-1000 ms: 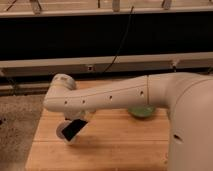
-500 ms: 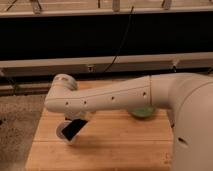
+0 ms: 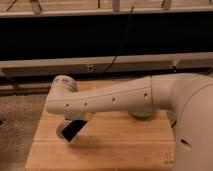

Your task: Place the eraser in the ceramic cup

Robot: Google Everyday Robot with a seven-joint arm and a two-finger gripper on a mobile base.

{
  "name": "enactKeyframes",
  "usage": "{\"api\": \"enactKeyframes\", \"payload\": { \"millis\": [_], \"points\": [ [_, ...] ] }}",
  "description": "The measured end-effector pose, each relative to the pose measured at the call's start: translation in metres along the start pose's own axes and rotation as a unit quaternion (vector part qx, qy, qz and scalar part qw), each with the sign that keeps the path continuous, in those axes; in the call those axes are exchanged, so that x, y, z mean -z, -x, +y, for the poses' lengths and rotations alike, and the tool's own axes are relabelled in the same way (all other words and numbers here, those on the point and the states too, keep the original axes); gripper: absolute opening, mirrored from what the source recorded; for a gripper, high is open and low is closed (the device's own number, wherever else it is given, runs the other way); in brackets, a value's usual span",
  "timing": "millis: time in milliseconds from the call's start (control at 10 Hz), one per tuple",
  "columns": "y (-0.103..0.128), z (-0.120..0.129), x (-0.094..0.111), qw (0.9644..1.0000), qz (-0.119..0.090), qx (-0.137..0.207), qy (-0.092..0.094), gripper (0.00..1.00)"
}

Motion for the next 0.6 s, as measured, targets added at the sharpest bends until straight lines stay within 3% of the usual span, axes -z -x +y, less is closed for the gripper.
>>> {"api": "enactKeyframes", "payload": {
  "millis": [600],
  "points": [
    [0.0036, -0.0049, 0.0006, 0.9999, 0.004, 0.011, -0.010, 0.06]
  ]
}}
